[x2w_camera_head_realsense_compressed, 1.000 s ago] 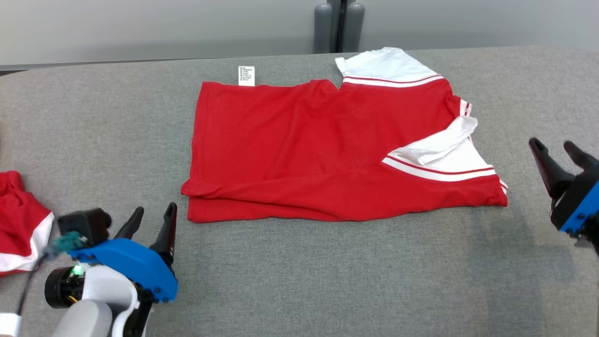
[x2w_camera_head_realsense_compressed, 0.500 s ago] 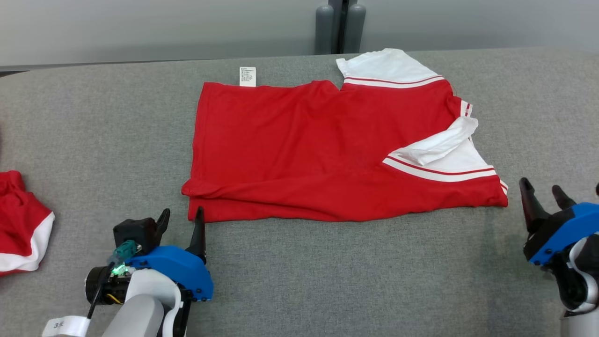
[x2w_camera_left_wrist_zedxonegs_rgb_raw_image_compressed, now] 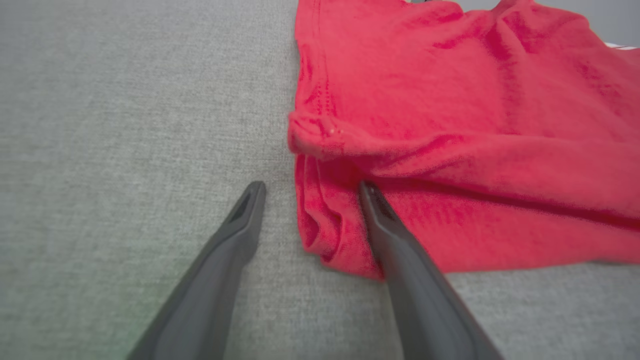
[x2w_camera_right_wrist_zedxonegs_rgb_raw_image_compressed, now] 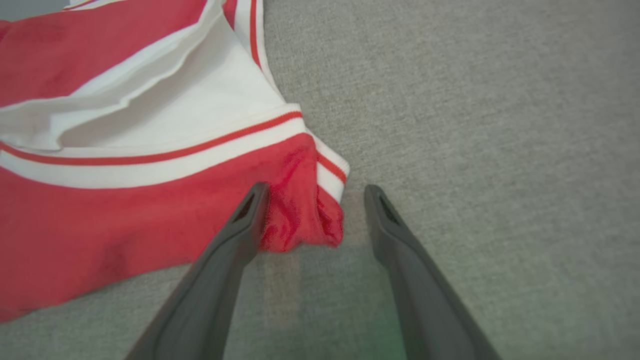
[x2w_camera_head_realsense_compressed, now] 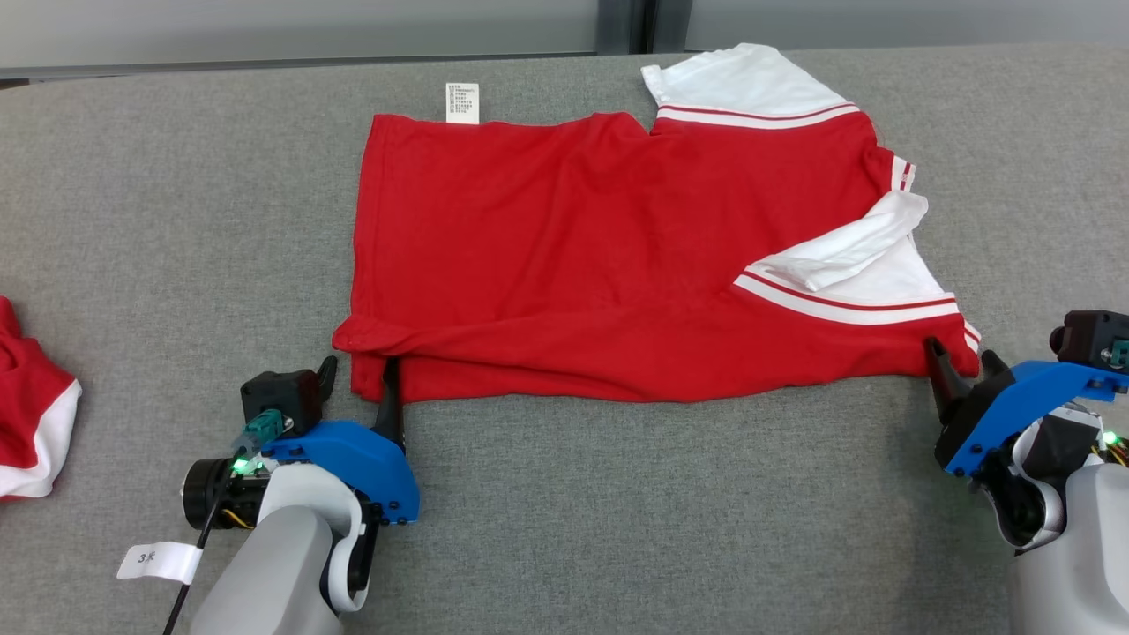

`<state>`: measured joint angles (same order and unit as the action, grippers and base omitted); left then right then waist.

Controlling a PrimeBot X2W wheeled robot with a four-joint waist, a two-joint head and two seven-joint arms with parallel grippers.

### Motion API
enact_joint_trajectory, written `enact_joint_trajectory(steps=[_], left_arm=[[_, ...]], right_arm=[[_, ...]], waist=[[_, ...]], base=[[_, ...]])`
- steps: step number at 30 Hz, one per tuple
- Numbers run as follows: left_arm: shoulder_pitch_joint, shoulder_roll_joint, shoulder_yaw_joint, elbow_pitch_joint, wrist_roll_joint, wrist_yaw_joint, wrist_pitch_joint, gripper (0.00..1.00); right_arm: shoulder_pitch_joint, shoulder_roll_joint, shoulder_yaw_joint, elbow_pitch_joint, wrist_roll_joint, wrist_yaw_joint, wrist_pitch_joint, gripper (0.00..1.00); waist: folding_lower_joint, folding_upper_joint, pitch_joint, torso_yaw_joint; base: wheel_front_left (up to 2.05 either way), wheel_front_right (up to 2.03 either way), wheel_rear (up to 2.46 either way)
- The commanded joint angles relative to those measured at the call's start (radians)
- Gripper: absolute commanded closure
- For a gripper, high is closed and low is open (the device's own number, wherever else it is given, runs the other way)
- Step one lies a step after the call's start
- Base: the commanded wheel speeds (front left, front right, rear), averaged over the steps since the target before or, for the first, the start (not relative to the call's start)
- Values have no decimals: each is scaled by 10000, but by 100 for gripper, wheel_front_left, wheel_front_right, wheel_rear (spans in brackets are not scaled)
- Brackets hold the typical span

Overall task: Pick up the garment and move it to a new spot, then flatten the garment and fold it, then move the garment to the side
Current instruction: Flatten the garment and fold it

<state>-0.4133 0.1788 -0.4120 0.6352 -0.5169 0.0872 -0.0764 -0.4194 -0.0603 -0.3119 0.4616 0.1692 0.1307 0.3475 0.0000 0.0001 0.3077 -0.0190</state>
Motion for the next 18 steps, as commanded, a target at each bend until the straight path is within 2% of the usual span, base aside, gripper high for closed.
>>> enact_joint_trajectory(steps=[1,2,3,4,5,11,18], left_arm=[[-25,-84,-106,289,18,-43,59,0],[-61,-131,-111,440,-52,-109,94,0],[-80,-173,-114,599,-138,-157,215,0],[-127,-212,-129,732,-186,-225,278,60],[-137,-260,-121,863,-281,-272,397,100],[23,-311,250,758,-805,-484,283,100],[827,127,290,-372,-1013,-488,548,100]], right_arm=[[-174,-14,29,176,9,1,33,0],[-205,0,72,356,58,1,81,0],[-211,16,119,461,90,1,67,44],[-236,22,160,533,101,1,12,100],[-250,20,184,589,106,1,25,100],[68,-13,-141,155,474,-1,-32,100],[1112,18,-320,-1253,904,-1,474,100]], waist=[[0,-1,52,36],[0,-1,62,40],[0,-1,64,43],[0,-1,66,41],[0,-1,60,35],[0,-1,-204,24],[0,-1,-668,1]], base=[[0,0,0],[0,0,0],[0,0,0],[0,0,0],[0,0,0],[0,0,0],[0,0,0]])
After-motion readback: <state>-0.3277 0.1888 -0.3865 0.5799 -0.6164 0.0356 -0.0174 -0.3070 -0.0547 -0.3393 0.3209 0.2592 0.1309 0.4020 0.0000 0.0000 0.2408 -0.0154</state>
